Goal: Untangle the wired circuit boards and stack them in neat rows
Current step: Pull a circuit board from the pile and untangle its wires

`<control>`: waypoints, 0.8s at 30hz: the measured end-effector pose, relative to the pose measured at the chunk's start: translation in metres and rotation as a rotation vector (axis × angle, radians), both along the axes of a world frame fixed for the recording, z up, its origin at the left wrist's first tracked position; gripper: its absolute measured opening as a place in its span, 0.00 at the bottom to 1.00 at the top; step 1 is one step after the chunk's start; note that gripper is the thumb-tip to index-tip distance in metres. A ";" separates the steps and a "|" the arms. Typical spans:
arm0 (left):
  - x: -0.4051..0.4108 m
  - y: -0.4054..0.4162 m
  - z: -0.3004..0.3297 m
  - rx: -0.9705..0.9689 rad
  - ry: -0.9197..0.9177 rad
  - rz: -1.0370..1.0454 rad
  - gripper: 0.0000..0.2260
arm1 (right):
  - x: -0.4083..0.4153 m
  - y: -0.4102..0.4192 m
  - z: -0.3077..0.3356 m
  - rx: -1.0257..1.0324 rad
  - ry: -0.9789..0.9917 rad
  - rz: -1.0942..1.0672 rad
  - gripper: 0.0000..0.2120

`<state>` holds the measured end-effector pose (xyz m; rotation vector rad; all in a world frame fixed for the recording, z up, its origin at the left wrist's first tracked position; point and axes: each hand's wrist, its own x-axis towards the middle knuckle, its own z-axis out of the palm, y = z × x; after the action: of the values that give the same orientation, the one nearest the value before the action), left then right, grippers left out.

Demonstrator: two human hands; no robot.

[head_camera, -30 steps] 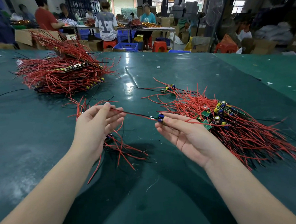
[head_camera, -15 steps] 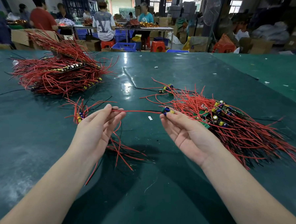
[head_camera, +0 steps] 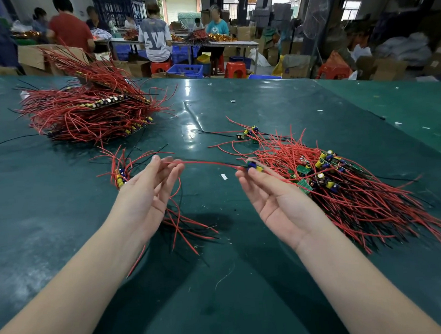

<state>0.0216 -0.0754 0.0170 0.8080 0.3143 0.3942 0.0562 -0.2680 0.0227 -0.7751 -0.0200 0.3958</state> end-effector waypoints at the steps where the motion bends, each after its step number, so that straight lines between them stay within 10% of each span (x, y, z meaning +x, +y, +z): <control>1: -0.001 0.000 0.001 -0.011 0.009 -0.016 0.11 | 0.003 -0.003 0.001 0.015 0.034 -0.053 0.05; 16: -0.009 -0.001 0.007 -0.075 0.098 -0.173 0.17 | 0.018 -0.028 0.002 0.104 0.210 -0.371 0.04; 24: -0.009 -0.003 0.009 -0.051 0.119 -0.168 0.14 | 0.021 -0.037 0.016 -0.204 -0.276 -0.561 0.07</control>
<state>0.0121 -0.0781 0.0261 0.8032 0.3626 0.1800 0.0772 -0.3053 0.0386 -0.9925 -0.0194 -0.2470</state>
